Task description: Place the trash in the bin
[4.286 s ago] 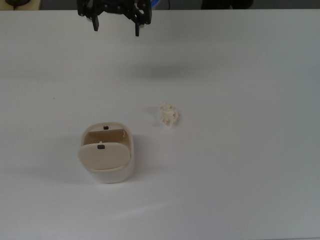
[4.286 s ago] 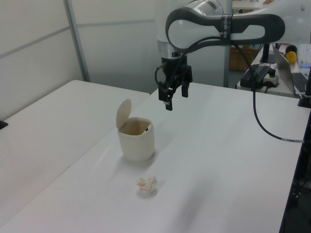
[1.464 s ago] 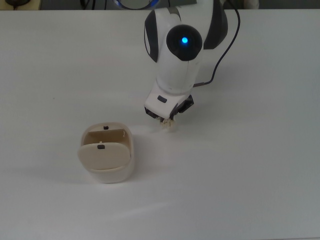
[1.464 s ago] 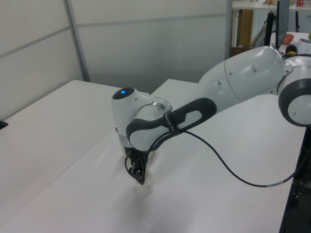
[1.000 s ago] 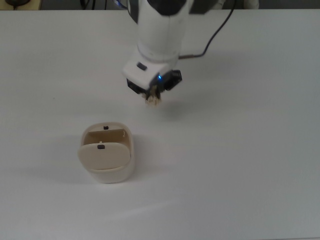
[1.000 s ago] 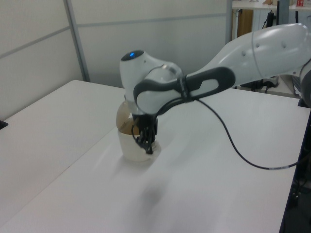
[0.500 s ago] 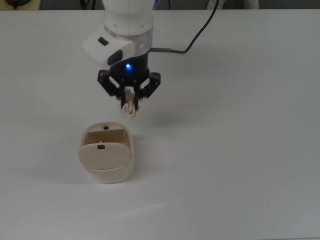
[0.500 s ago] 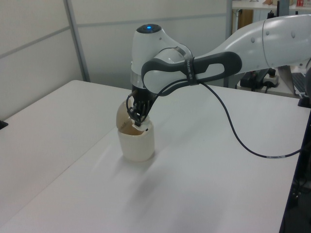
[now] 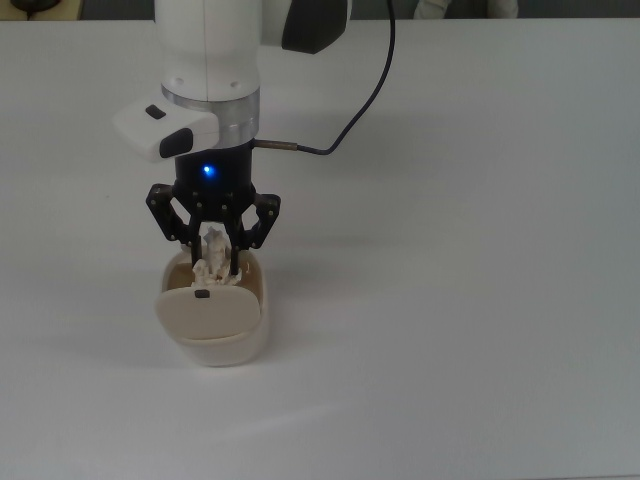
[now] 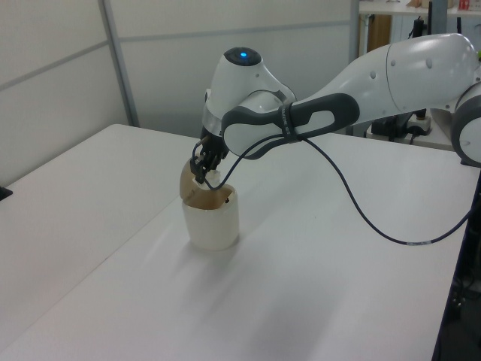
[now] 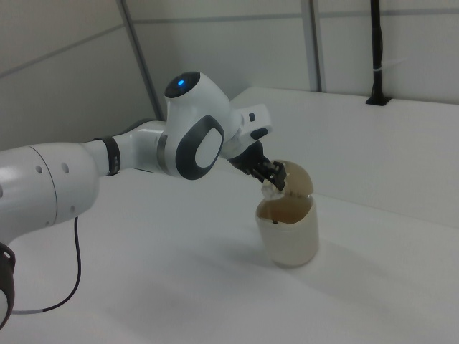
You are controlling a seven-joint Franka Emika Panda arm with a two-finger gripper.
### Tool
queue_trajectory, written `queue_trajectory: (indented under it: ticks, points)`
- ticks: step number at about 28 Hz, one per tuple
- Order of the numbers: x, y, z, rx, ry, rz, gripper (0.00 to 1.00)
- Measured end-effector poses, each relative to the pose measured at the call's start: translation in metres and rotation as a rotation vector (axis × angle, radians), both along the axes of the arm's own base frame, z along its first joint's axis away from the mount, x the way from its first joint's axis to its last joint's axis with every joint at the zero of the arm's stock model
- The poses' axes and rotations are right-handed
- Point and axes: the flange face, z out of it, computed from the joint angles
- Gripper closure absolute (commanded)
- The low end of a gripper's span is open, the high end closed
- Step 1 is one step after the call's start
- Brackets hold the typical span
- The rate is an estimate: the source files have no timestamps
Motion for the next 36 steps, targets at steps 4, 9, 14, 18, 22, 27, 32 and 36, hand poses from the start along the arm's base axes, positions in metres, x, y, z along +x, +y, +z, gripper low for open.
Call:
queue_trajectory:
  ticks: [4,9,14,18,22,27,32,36]
  points:
    - [0.0,0.001,0.002,-0.013,-0.003,0.006,0.0]
    - [0.001,0.001,0.004,-0.022,-0.007,0.011,0.0]
    - [-0.005,0.007,0.004,-0.021,0.061,0.012,0.0]
    - [-0.016,0.017,0.004,-0.02,0.153,0.019,0.0]
    - [-0.029,0.033,0.003,-0.025,0.262,0.031,0.0]
    - [-0.045,0.041,0.008,0.004,0.356,0.027,0.0]
    - [-0.059,0.041,0.023,0.021,0.403,0.02,0.0]
    - [-0.074,0.04,0.041,0.022,0.441,0.014,0.0]
